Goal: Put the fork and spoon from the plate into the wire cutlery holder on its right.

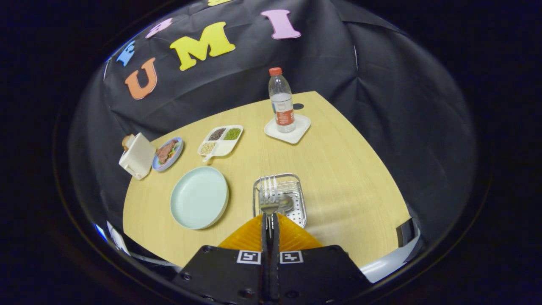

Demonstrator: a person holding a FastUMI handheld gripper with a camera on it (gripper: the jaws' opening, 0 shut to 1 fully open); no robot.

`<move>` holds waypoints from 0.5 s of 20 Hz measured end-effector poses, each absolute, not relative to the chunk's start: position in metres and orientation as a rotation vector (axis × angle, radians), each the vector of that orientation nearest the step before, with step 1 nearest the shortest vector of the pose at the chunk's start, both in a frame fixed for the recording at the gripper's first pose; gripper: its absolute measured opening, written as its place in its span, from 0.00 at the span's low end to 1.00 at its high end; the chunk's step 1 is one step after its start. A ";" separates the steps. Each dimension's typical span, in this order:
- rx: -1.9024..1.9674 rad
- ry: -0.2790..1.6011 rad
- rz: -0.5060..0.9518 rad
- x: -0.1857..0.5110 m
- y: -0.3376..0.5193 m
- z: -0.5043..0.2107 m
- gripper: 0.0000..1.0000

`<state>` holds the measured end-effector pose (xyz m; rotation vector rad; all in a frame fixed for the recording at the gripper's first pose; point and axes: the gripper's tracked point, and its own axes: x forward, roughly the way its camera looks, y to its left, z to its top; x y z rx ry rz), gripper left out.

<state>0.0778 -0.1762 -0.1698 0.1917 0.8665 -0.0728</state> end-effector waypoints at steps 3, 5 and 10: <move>0.198 0.868 -0.084 0.082 -0.176 -0.171 0.04; 0.202 0.863 -0.087 0.084 -0.176 -0.172 0.07; 0.191 0.824 -0.094 0.090 -0.172 -0.167 0.39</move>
